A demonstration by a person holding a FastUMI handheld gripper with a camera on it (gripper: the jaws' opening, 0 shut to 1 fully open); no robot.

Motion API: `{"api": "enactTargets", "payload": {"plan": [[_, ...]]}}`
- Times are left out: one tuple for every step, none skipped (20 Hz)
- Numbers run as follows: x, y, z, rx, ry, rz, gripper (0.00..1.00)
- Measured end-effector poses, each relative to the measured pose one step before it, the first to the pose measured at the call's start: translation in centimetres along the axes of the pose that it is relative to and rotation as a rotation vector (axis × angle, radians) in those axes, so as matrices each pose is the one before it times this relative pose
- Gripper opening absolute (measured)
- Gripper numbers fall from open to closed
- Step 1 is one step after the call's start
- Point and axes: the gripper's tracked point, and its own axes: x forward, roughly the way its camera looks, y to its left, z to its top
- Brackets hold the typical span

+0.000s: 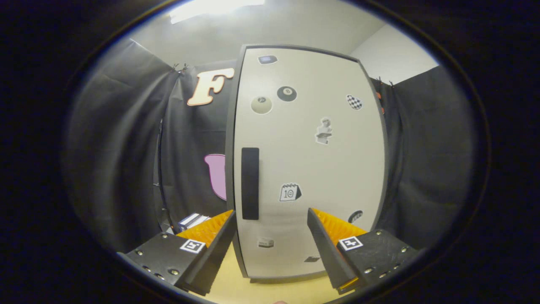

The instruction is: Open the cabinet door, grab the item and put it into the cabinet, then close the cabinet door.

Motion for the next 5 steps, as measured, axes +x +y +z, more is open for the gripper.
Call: {"api": "enactTargets", "payload": {"plan": [[-1.255, -0.546, 0.175, -0.00322, 0.00299, -0.01018, 0.99], [-1.229, -0.554, 0.279, -0.00161, 0.00013, -0.00894, 0.99], [-1.312, -0.576, 0.322, 0.00310, -0.00400, -0.00822, 0.99], [-1.293, -0.475, 0.396, 0.00540, -0.00400, -0.00826, 0.99], [-1.247, -0.565, 0.419, 0.00663, -0.00643, -0.00521, 0.99]]}}
